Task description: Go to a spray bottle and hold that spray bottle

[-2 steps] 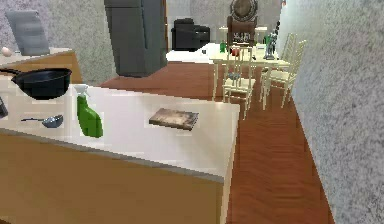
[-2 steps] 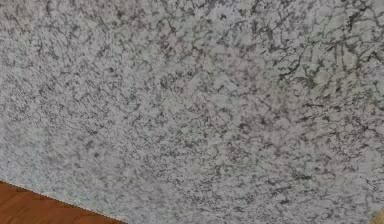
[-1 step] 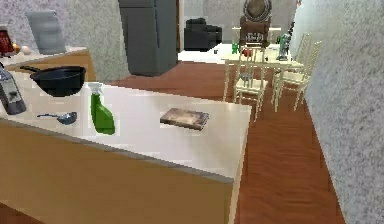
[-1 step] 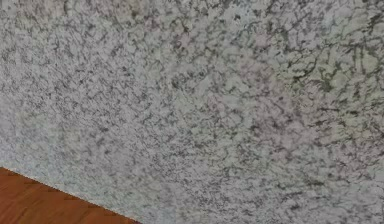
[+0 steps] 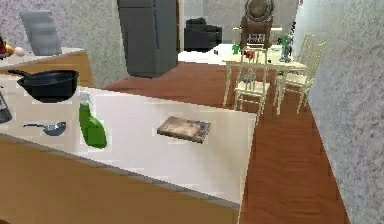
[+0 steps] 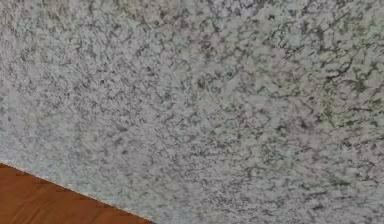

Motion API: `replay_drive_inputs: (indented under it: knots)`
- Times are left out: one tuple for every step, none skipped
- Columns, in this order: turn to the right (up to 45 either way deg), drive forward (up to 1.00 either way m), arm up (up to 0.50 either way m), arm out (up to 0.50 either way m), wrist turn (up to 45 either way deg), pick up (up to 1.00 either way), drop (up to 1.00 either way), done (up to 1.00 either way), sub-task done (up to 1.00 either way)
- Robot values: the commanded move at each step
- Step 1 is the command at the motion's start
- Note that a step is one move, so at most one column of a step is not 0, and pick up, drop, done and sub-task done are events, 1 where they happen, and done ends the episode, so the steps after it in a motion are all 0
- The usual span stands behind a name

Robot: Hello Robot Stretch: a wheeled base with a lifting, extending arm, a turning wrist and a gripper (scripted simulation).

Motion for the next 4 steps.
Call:
replay_drive_inputs:
  knots:
    - [-45.0,0.00,0.00,0.00,0.0,0.00,0.00,0.00,0.00]
    - [-45.0,0.00,0.00,0.00,0.0,0.00,0.00,0.00,0.00]
    - [-24.0,0.00,0.00,0.00,0.0,0.00,0.00,0.00,0.00]
    - [0.0,0.00,0.50,0.00,0.0,0.00,0.00,0.00,0.00]
